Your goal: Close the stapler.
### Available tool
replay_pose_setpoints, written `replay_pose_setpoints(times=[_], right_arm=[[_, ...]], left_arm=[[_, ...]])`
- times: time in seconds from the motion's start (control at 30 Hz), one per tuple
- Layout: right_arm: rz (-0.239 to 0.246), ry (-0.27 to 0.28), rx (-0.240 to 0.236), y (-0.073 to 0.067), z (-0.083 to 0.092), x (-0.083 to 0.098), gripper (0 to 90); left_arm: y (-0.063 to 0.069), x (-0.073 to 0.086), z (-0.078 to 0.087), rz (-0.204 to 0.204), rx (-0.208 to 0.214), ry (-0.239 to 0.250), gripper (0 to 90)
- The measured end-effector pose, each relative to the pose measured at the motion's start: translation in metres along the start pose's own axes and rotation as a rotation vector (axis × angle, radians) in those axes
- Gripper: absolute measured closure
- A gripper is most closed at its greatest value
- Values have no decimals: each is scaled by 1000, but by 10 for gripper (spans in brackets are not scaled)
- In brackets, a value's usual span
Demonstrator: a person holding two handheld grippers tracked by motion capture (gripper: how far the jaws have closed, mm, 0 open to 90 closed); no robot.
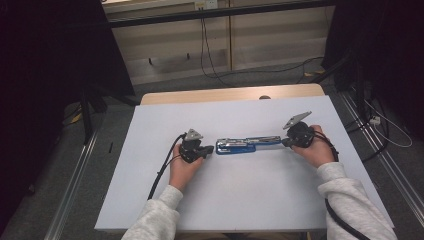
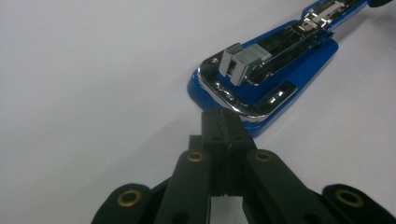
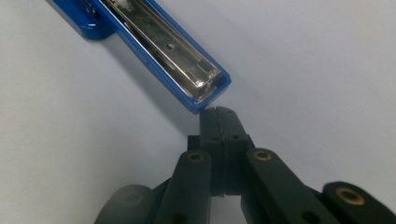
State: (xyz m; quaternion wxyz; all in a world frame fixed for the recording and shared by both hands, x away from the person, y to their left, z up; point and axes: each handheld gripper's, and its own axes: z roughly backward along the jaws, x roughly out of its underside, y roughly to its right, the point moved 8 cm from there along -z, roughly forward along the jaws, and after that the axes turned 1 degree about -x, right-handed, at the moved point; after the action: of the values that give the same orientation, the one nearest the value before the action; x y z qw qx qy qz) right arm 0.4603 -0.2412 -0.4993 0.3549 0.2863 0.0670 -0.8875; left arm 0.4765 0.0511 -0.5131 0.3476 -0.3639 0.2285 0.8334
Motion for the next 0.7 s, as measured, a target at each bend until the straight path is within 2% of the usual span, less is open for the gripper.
replay_pose_setpoints(times=[0.23, 0.4, 0.53, 0.7], right_arm=[[12, -6, 0, 0, -3, 1, 900], [-9, 6, -17, 1, -2, 1, 900], [22, -9, 1, 0, -2, 0, 900], [-14, 26, -25, 3, 0, 0, 900]], left_arm=[[3, -1, -4, -1, 20, -28, 900], [3, -1, -5, 4, 20, -26, 900], [3, -1, -5, 3, 21, -27, 900], [3, -1, -5, 5, 26, -29, 900]])
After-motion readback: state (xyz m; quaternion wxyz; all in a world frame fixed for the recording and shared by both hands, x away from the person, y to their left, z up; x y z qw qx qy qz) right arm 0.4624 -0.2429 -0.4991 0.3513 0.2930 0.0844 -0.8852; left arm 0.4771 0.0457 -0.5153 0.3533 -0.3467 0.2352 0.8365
